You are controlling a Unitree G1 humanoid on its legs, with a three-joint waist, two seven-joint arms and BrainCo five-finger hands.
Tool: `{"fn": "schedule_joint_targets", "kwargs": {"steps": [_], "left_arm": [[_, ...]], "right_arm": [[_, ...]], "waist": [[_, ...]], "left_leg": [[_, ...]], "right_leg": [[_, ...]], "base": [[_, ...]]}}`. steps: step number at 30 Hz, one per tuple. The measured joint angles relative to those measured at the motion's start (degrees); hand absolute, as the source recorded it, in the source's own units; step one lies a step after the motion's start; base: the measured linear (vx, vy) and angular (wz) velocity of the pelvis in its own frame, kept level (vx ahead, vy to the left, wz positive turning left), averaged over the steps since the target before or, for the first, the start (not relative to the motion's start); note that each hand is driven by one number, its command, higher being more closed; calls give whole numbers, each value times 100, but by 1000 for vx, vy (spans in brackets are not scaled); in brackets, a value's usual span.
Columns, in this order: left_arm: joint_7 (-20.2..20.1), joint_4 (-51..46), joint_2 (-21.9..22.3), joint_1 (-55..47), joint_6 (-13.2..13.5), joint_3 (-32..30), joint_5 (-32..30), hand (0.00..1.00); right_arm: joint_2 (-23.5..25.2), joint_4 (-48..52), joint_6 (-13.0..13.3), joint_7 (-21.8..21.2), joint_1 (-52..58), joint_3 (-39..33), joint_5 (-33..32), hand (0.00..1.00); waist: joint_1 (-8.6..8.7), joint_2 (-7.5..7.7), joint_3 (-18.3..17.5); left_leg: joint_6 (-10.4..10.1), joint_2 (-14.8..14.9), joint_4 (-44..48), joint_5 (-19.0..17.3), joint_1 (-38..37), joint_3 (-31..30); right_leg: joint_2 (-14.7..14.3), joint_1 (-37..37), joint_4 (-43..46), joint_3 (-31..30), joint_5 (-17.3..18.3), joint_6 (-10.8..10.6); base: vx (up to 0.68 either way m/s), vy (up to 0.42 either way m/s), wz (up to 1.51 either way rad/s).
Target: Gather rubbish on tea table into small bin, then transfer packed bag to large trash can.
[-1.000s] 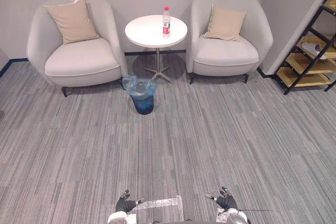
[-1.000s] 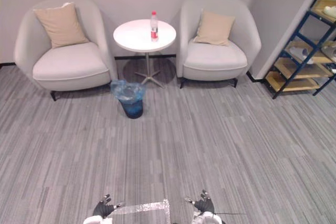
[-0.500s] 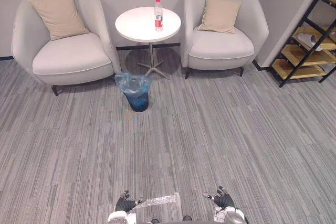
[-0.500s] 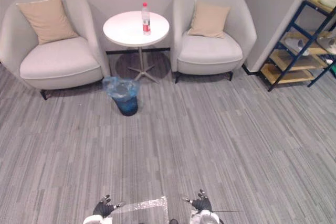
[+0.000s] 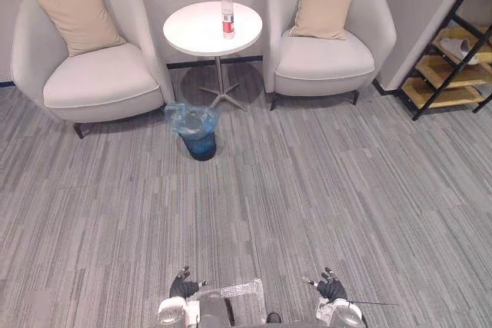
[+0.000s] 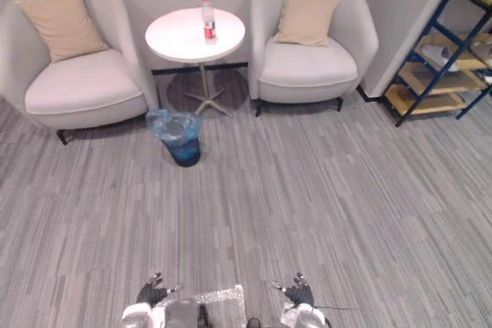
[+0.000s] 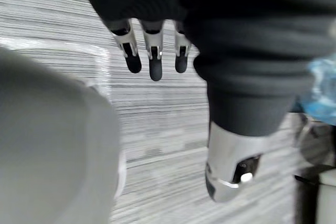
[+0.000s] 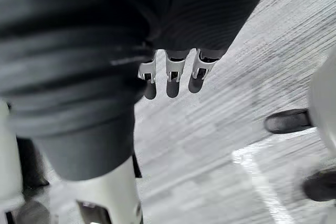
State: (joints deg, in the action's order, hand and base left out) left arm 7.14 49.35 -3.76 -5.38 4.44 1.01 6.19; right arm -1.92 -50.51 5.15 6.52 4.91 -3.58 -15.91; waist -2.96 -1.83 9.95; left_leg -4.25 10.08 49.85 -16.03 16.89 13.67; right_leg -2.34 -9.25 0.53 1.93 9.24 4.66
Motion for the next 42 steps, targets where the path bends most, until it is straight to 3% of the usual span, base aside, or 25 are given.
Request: {"fn": "schedule_joint_targets", "kwargs": {"steps": [3,5,6,7,10,11,12,14,16,18,21,22,24,25,26,27,29,31,32,34,37,39,40,41,42], "left_arm": [[0,-72,-39,49,12,-3,0,0],[11,-146,0,47,25,4,1,0],[14,-142,43,14,27,-8,25,0],[18,-142,55,45,29,-18,55,0],[18,-21,-9,215,15,-56,58,0],[32,7,-27,225,0,-62,70,0],[35,20,-39,180,-12,-52,80,0],[34,18,-96,102,-14,51,140,0],[35,19,-113,125,-20,172,195,0],[34,29,-89,147,-24,236,260,0],[31,33,-57,164,-18,229,289,0],[29,52,-54,174,-14,228,289,0],[32,105,-53,163,-13,225,289,0],[35,110,-84,127,-8,209,289,0],[43,252,43,157,6,50,286,0],[41,269,84,152,9,41,283,0],[38,346,207,210,-1,-36,281,0],[24,251,210,275,0,-127,282,0],[25,167,151,267,23,-142,281,0],[28,54,106,256,27,-177,280,0],[24,-153,107,293,27,-180,280,0],[13,-151,134,373,21,-168,262,0],[10,-143,155,370,13,-167,249,0],[4,-143,164,397,21,-176,227,0],[-3,-138,118,411,15,-176,216,0]], "right_arm": [[-43,-2,-15,32,-10,42,1,0],[-78,-2,-15,35,-61,58,2,0],[-114,-19,-15,34,-100,111,4,0],[-107,-103,-39,34,-158,193,7,0],[25,-27,-50,-25,-260,381,18,0],[52,-27,-49,-49,-273,387,20,0],[61,-34,-49,-70,-279,429,24,0],[78,-23,-38,-113,-298,566,42,0],[78,-21,-56,-161,-295,600,196,0],[40,-8,-71,-179,-370,600,251,0],[-51,13,-65,-197,-464,607,253,0],[-68,12,-64,-197,-464,607,254,0],[-76,10,-71,-196,-402,612,265,0],[-37,5,-68,-197,-320,620,270,0],[-119,-39,-98,-198,-392,664,295,0],[-141,-25,-98,-196,-387,652,302,0],[-231,25,-75,-197,-394,660,295,0],[-248,6,-78,-178,-353,694,233,0],[-251,8,-76,-160,-304,704,227,0],[-253,12,-68,-131,-271,677,221,0],[-249,16,-68,-87,-346,596,207,0],[-249,23,-73,-87,-283,586,202,0],[-257,29,-73,-87,-267,589,202,0],[-236,20,-101,-84,-260,604,214,0],[-151,43,-107,-97,-283,612,230,0]], "waist": [[-50,99,134],[-85,80,153],[-144,-63,145],[-199,-39,142],[-212,111,169],[-324,168,199],[-358,198,185],[-317,222,158],[-226,236,150],[-170,139,209],[-15,-24,296],[-18,-9,289],[-13,102,236],[-10,312,156],[-68,32,108],[-19,-28,70],[36,-262,172],[-14,-275,332],[-73,-168,400],[-100,-53,425],[-188,13,462],[-232,53,484],[-235,28,470],[-328,87,452],[-326,227,415]], "left_leg": [[-1,-268,-778,-79,275,-6],[-90,-653,-2488,507,411,-166],[-65,-650,-3111,979,359,-395],[266,-707,-3083,1191,301,-369],[391,-796,-2893,794,179,-219],[559,-803,-2910,690,-149,-47],[596,-815,-3008,515,-512,73],[610,-865,-3220,308,-1050,159],[625,-909,-3453,206,-1449,133],[618,-825,-3841,201,-2048,61],[615,-521,-3935,203,-2460,-168],[609,-500,-3950,200,-2536,-219],[376,-558,-3970,106,-2725,-374],[158,-618,-3954,-27,-2871,-557],[-37,-357,-3791,-177,-2960,-732],[-41,-283,-3593,-175,-2843,-827],[-146,148,-1504,51,-1934,-1051],[-115,554,144,87,-1276,-931],[-23,675,581,32,-997,-644],[19,603,588,-42,-606,-387],[45,240,-807,-136,40,145],[184,-250,-2766,570,83,563],[258,-297,-3025,780,78,576],[668,-465,-3198,1298,-16,565],[764,-612,-3262,1193,-59,584]], "right_leg": [[353,-80,35,-211,129,-87],[647,-94,108,-406,322,-208],[585,-90,105,-504,348,-253],[644,-105,161,-638,394,-325],[745,261,1258,-647,447,-482],[774,521,2201,-768,420,-738],[773,836,3149,-854,232,-1275],[740,1335,4503,-768,-153,-2029],[948,1866,5403,-32,8,-1623],[1221,2240,5285,1000,481,-949],[974,2575,3474,1344,557,-767],[890,2641,2890,1244,351,-779],[721,2629,1569,856,-677,-663],[709,2654,1348,699,-1571,-420],[537,2682,1757,936,-989,-296],[494,2638,1713,993,-871,-295],[163,2105,1241,1183,-607,-171],[-16,1394,823,1325,-483,-2],[-35,1004,641,1351,-367,50],[-21,651,369,1376,-370,4],[106,335,36,1381,-357,-95],[320,52,-135,1484,-189,-374],[314,0,-152,1505,-160,-421],[417,-143,-169,1467,-32,-602],[556,-132,-93,1491,-19,-662]], "base": [[266,141,-47],[380,221,-53],[396,255,-71],[437,290,-56],[397,233,-22],[530,253,-49],[523,233,-51],[396,130,-30],[481,66,-2],[438,-9,3],[412,-112,22],[448,-184,35],[535,-247,39],[510,-280,21],[394,-238,24],[553,-341,23],[452,-278,34],[387,-161,29],[396,-165,24],[353,-132,9],[387,0,-8],[416,98,17],[523,160,18],[458,157,21],[540,186,21]]}}
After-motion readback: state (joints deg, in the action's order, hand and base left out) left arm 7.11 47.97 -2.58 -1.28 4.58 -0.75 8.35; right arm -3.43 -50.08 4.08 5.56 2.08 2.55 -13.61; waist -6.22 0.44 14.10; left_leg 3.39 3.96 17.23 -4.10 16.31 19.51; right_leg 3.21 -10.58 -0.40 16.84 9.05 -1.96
